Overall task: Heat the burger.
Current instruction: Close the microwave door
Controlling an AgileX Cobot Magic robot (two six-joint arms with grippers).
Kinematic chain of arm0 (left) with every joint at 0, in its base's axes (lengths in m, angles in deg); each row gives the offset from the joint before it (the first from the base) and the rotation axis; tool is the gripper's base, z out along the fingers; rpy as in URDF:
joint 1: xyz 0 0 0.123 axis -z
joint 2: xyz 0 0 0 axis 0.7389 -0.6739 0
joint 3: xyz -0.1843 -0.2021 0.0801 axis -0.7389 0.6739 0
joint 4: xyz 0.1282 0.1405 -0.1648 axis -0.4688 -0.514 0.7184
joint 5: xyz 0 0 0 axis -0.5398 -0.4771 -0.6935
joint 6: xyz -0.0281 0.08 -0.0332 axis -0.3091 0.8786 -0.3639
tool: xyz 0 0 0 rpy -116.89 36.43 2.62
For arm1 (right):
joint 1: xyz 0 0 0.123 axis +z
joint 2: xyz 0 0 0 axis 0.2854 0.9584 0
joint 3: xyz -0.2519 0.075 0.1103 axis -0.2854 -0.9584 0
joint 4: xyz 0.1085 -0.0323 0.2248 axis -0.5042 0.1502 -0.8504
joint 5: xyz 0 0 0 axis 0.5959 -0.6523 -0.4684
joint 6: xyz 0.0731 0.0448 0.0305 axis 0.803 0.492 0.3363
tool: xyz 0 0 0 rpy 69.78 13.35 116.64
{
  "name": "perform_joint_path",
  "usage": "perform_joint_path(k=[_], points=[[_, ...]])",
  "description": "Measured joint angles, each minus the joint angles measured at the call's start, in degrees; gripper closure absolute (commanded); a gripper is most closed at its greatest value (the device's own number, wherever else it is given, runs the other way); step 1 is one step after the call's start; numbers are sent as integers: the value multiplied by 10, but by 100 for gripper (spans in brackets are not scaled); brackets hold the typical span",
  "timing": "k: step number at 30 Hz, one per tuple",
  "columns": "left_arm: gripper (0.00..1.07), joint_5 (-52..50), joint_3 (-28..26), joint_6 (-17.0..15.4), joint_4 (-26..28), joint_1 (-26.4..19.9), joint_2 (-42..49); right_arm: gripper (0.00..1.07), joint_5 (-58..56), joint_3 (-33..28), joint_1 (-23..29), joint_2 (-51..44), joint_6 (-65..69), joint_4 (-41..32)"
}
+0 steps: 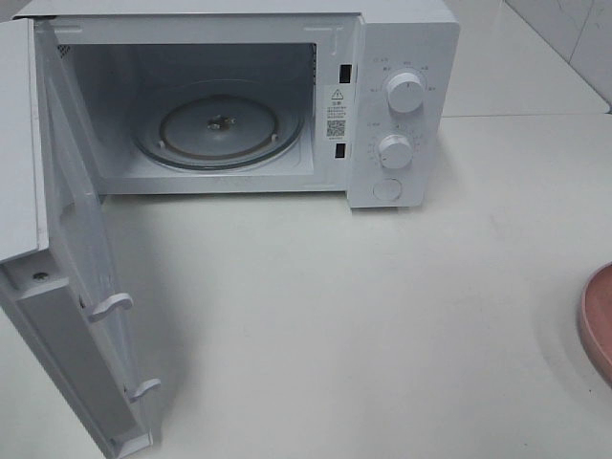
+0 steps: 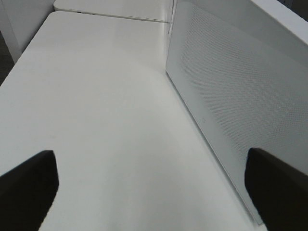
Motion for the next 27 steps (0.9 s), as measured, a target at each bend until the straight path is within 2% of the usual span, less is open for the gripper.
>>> perform_joint_path(k=[27], points=[[9, 0, 0, 0, 0, 0, 0, 33, 0, 0, 0, 0, 0, 0]])
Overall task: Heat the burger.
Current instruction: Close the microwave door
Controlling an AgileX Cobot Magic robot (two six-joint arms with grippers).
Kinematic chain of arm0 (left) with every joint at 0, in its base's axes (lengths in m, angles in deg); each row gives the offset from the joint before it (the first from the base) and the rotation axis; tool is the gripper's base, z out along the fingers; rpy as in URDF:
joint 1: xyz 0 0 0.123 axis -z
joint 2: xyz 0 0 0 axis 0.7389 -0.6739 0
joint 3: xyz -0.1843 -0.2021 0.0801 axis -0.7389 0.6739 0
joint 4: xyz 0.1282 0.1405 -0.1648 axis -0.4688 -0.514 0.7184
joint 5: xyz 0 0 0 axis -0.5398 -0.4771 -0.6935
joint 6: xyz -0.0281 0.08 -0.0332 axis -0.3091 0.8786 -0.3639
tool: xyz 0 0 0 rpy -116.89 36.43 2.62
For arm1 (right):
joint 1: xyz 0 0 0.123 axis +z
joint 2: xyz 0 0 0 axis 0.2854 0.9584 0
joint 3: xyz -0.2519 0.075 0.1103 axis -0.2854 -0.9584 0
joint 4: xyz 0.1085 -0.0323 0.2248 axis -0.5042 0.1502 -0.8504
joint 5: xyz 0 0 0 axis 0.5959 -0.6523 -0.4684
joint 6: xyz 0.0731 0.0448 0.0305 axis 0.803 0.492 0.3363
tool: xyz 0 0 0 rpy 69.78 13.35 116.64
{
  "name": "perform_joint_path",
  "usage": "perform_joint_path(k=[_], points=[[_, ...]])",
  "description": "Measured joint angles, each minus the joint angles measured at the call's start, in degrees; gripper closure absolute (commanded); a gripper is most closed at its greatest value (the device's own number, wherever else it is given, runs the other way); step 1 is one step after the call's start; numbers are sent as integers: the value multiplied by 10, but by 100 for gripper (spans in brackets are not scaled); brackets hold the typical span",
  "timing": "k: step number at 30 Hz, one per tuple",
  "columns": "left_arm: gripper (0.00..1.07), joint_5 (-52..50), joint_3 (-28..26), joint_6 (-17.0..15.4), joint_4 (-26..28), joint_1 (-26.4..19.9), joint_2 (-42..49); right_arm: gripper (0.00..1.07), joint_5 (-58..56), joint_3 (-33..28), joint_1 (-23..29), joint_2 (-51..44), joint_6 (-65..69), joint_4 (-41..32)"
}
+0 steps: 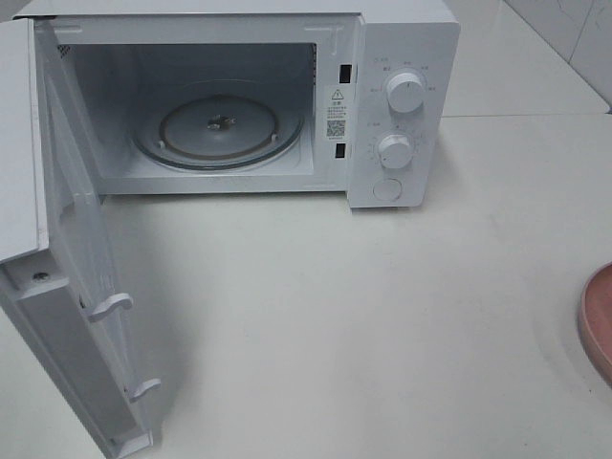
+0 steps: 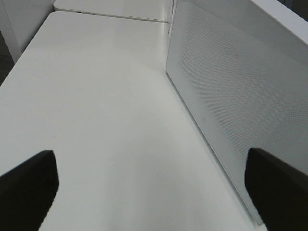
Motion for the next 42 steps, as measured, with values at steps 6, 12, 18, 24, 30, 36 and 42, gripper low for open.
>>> perform_joint_path(k=[6, 12, 18, 24, 30, 36, 42], points=[[9, 0, 0, 0, 0, 0, 0, 33, 0, 0, 0, 0, 0, 0], [9, 0, 0, 0, 0, 0, 0, 33, 0, 0, 0, 0, 0, 0], [9, 0, 0, 0, 2, 0, 0, 33, 0, 0, 0, 0, 0, 0], [9, -32, -9, 0, 3, 0, 0, 34, 0, 0, 0, 0, 0, 0], [20, -108, -13, 0, 3, 0, -9, 34, 0, 0, 0, 0, 0, 0], [45, -161, -13, 0, 3, 0, -41, 34, 0, 0, 0, 0, 0, 0], [82, -196, -13, 0, 3, 0, -112, 34, 0, 0, 0, 0, 0, 0]])
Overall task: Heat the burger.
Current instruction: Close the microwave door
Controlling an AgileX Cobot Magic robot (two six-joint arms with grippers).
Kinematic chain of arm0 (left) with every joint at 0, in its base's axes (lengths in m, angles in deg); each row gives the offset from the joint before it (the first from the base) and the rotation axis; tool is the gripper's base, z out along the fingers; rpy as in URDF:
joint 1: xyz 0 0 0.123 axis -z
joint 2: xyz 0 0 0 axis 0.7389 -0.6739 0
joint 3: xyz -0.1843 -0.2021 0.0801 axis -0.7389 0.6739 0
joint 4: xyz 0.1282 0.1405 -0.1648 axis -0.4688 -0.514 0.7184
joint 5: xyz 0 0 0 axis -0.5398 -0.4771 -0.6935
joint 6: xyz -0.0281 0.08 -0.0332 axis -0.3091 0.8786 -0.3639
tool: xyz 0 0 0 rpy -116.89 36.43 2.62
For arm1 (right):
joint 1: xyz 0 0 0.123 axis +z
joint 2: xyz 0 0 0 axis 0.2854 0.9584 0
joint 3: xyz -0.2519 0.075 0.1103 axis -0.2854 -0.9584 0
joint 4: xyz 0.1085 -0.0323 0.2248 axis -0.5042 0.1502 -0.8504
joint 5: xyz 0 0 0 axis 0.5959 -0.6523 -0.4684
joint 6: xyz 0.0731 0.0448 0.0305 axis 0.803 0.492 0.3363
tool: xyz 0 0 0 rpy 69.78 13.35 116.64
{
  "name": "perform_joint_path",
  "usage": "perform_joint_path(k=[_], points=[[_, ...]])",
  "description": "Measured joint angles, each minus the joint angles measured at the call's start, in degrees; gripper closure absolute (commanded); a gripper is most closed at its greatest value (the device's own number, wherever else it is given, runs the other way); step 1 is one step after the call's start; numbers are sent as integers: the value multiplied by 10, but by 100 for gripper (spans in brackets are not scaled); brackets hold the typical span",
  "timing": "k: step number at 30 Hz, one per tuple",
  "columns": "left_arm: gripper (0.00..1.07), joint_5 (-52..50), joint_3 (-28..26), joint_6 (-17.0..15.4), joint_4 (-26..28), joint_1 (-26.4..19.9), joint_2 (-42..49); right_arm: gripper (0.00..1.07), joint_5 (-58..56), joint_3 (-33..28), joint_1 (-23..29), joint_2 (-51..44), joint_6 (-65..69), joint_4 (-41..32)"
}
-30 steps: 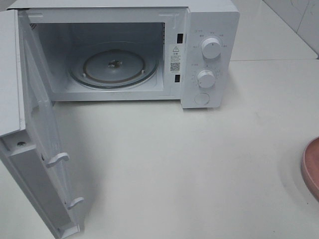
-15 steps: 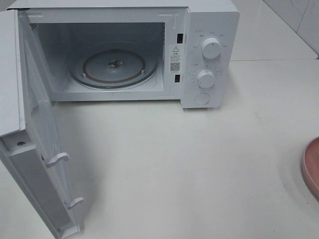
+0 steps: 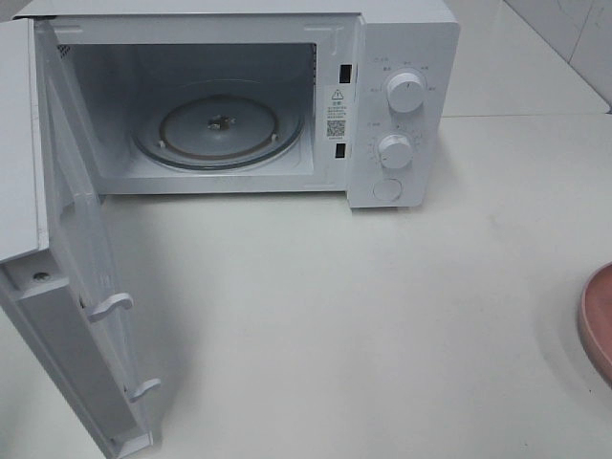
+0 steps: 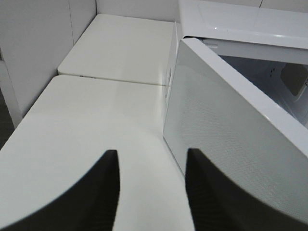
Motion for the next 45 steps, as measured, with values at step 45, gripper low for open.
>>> perform_joint_path(k=[45], points=[[107, -736, 219, -134, -156, 0, -488, 34, 0, 0, 0, 0, 0, 0]])
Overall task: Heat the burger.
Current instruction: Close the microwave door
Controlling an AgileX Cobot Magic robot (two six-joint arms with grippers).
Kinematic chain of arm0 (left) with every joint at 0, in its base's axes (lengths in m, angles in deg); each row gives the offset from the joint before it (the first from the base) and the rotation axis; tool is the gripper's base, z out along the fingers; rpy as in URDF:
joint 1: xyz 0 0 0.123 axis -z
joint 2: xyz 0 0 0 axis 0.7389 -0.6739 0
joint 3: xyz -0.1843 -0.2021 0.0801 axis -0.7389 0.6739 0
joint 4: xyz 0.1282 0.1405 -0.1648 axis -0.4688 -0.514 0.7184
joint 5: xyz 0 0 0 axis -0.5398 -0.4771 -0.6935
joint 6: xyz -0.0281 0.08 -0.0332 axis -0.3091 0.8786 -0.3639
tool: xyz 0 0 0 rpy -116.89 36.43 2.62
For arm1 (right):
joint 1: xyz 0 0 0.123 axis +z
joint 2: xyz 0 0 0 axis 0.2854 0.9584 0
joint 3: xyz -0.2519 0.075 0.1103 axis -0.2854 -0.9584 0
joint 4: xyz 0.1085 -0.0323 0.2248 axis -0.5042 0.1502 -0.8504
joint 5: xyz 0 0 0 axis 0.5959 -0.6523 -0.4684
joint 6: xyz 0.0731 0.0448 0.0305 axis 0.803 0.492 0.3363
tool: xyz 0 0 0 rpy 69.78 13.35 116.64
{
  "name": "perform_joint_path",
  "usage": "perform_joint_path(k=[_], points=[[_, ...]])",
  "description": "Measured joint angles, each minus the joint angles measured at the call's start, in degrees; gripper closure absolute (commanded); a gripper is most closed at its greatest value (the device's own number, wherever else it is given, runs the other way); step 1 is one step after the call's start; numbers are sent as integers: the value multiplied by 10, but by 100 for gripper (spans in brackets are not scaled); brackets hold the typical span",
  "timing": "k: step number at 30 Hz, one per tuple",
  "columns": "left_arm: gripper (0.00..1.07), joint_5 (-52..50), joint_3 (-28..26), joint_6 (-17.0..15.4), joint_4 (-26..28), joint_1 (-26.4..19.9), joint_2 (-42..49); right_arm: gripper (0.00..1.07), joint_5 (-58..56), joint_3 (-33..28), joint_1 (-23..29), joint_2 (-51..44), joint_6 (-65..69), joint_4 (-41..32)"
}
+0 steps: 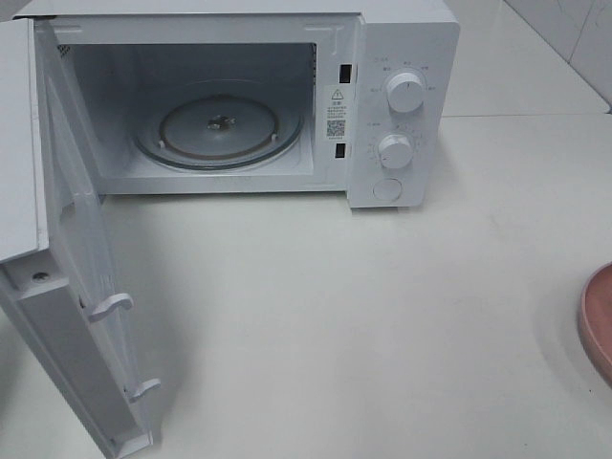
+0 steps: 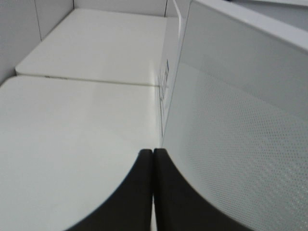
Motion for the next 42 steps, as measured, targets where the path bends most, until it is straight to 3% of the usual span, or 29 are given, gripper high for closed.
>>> perform_joint_path(k=[2, 3, 7, 9, 16, 20, 26, 38, 42], points=[[107, -7, 0, -16, -8, 0, -11, 34, 0, 0, 0, 0, 0, 0], [107, -38, 0, -41, -26, 0, -37, 34, 0, 0, 0, 0, 0, 0], [107, -97, 0, -56, -56, 0, -72, 34, 0, 0, 0, 0, 0, 0], [107, -141, -3, -63, -96, 0, -107, 34, 0, 0, 0, 0, 0, 0], [107, -166, -45, -114, -178, 0, -179, 34, 0, 0, 0, 0, 0, 0], [107, -182, -72, -123, -201, 0, -207, 34, 0, 0, 0, 0, 0, 0], [107, -190, -99, -125, -206, 14, -235, 34, 0, 0, 0, 0, 0, 0], [107, -188, -184, -123, -172, 122, -313, 34, 0, 0, 0, 0, 0, 0], [107, -189, -197, -123, -151, 139, -321, 34, 0, 0, 0, 0, 0, 0]])
